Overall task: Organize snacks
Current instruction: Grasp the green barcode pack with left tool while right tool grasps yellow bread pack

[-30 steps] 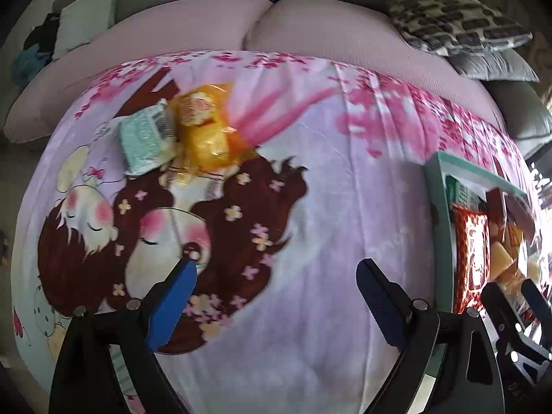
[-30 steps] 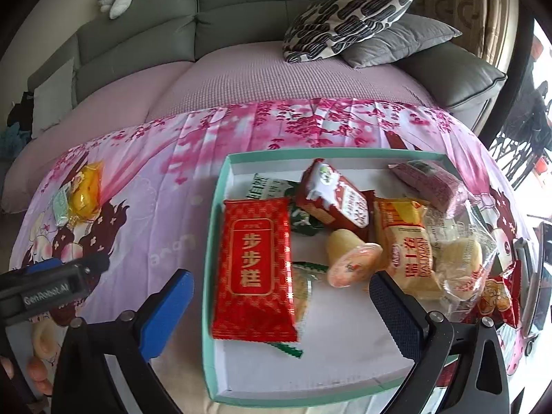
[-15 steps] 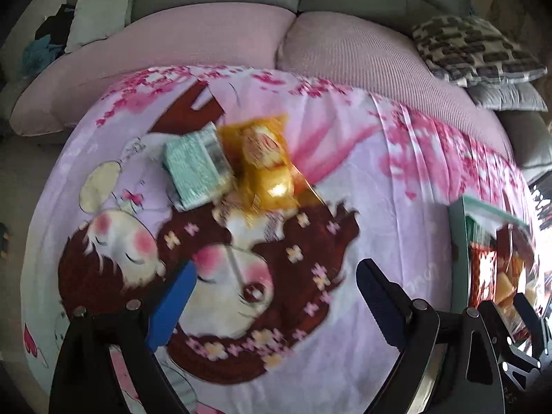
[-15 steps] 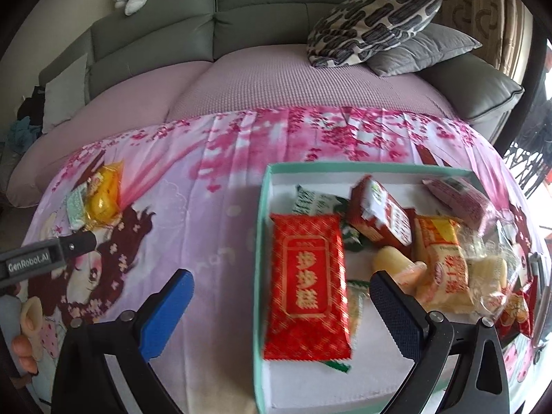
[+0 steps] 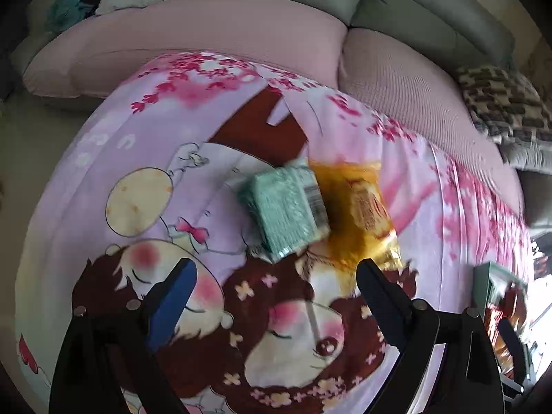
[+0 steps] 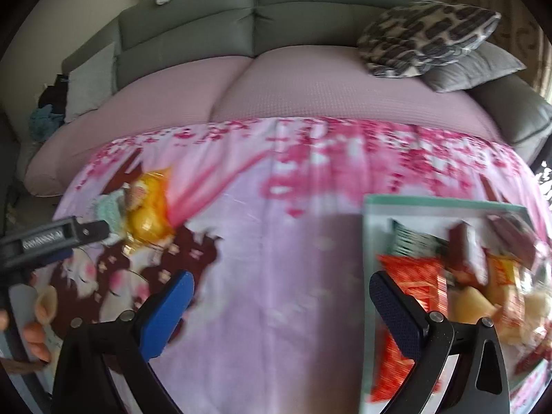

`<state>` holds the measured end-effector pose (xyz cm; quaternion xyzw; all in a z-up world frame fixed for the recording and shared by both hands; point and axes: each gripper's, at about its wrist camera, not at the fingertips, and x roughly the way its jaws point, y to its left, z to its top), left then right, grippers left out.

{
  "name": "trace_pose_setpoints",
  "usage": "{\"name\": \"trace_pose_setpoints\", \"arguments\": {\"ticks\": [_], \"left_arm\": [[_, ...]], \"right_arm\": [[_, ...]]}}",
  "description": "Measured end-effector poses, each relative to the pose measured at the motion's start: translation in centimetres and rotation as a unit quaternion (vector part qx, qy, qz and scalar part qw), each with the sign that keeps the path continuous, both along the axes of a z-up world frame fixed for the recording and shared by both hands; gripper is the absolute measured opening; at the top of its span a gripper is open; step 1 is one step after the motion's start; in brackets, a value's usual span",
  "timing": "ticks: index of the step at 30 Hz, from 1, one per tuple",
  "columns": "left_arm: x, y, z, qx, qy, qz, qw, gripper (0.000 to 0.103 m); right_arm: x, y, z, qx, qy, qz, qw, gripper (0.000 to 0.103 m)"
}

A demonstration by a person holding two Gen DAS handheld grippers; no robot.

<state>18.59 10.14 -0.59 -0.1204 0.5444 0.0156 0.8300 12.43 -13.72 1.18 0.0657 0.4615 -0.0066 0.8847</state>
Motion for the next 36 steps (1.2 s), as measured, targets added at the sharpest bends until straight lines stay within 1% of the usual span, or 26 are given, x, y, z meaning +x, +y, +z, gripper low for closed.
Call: {"name": "trace_pose_setpoints", "arguments": {"ticks": [1, 3, 8, 10, 13, 17, 19, 21, 22, 23, 25, 26, 27, 28, 32, 34, 36], "left_arm": [[0.2, 0.5, -0.1, -0.013, -0.004, 0.004, 0.9999, 0.094], [0.8, 1.4, -0.3, -0.026, -0.007, 0.015, 0.9995, 0.094], [2.0, 3.0, -0.8, -0.028, -0.009, 0.039, 0.9988, 0.094], [2.5, 3.4, -1.0, -0.038, -0.011, 0.042, 0.9983, 0.094], [2.9, 3.6, -1.4, -0.049, -0.012, 0.044, 0.9978, 0.094], [3.5, 3.9, -2.0, -0.055, -0.010, 0.048, 0.9973, 0.094], [3.8, 3.9, -2.3, -0.060, -0.009, 0.046, 0.9971, 0.094], [4.0, 3.7, -2.5, -0.064, -0.009, 0.042, 0.9971, 0.094], [4.1, 3.5, -2.5, -0.064, -0.009, 0.039, 0.9971, 0.094], [4.3, 3.3, -2.6, -0.064, -0.009, 0.035, 0.9973, 0.094], [4.4, 2.8, -2.7, -0.064, -0.010, 0.028, 0.9975, 0.094], [4.6, 2.5, -2.7, -0.064, -0.011, 0.025, 0.9976, 0.094], [4.6, 2.3, -2.7, -0.065, -0.012, 0.022, 0.9976, 0.094], [4.7, 2.1, -2.6, -0.066, -0.014, 0.018, 0.9975, 0.094], [4.9, 0.7, -2.8, -0.064, -0.016, 0.002, 0.9978, 0.092], [5.1, 0.1, -3.0, -0.061, -0.015, -0.003, 0.9980, 0.088], [5.1, -0.2, -3.2, -0.055, -0.013, -0.006, 0.9984, 0.079]], "right_arm": [[0.6, 0.6, 0.0, 0.005, -0.001, 0.005, 1.000, 0.103], [1.7, 1.7, 0.1, 0.010, -0.002, 0.019, 1.000, 0.103], [4.2, 5.0, 0.0, 0.019, -0.003, 0.058, 0.998, 0.103], [5.2, 6.3, -0.2, 0.019, -0.003, 0.072, 0.997, 0.103], [6.5, 8.1, -1.0, 0.018, 0.003, 0.091, 0.996, 0.103], [8.0, 10.0, -2.2, 0.005, 0.012, 0.105, 0.994, 0.102], [8.6, 10.5, -2.8, 0.003, 0.017, 0.107, 0.994, 0.093], [9.2, 10.7, -3.3, 0.005, 0.021, 0.105, 0.994, 0.088], [9.4, 10.7, -3.5, 0.008, 0.023, 0.103, 0.994, 0.081], [9.5, 10.7, -3.7, 0.016, 0.025, 0.104, 0.994, 0.078], [9.5, 10.5, -3.8, 0.030, 0.027, 0.103, 0.994, 0.065], [9.4, 10.4, -3.8, 0.029, 0.024, 0.103, 0.994, 0.061], [9.3, 10.3, -3.7, 0.025, 0.023, 0.102, 0.994, 0.054], [9.2, 10.2, -3.6, 0.024, 0.023, 0.101, 0.994, 0.050], [8.7, 8.9, -3.5, 0.022, 0.029, 0.088, 0.995, 0.045], [8.4, 8.2, -3.5, 0.019, 0.031, 0.082, 0.996, 0.045], [8.0, 7.3, -3.5, 0.017, 0.034, 0.075, 0.996, 0.045]]}}
